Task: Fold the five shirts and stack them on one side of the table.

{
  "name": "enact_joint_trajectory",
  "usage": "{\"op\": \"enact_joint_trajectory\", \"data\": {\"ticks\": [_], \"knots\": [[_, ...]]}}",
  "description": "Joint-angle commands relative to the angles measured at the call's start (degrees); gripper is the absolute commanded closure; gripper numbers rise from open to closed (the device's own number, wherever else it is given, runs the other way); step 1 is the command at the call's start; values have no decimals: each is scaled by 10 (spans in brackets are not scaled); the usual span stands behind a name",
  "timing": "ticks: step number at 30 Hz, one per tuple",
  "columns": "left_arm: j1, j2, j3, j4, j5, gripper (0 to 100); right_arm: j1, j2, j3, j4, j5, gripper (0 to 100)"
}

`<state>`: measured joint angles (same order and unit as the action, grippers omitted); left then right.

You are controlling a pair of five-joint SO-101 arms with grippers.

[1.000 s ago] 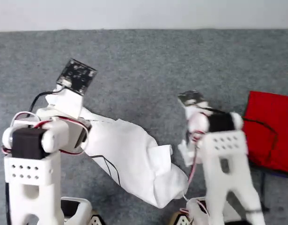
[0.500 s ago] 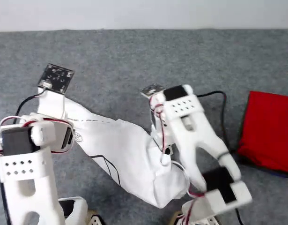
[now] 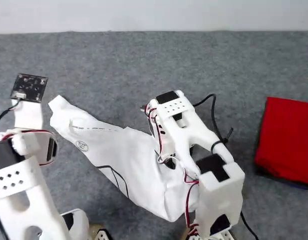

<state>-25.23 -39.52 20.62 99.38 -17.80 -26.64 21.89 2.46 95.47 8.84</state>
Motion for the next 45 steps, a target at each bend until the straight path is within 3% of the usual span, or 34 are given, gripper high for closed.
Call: {"op": "enact_joint_trajectory", "data": {"ticks": [1,2,12,15,23,27,32,38,45], "knots": [[-24,-12,-2,1,-19,902,-2,0,-42,0,25,958],[-32,-12,-2,1,-24,902,-2,0,-51,1,32,995],[-143,-12,-5,1,-76,903,-12,-47,-230,73,85,989],[-198,-12,-5,0,-102,903,-56,-82,-295,73,136,989],[-335,-12,-4,-3,-149,903,-206,-103,-472,36,180,989],[-388,-12,-1,-3,-169,903,-290,-103,-477,10,210,989],[-428,-11,-1,-3,-188,903,-371,-83,-476,73,219,970],[-416,-11,19,-4,-187,900,-326,-89,-476,76,178,723],[-344,-11,44,-23,-185,899,-251,-123,-476,76,156,748]]}}
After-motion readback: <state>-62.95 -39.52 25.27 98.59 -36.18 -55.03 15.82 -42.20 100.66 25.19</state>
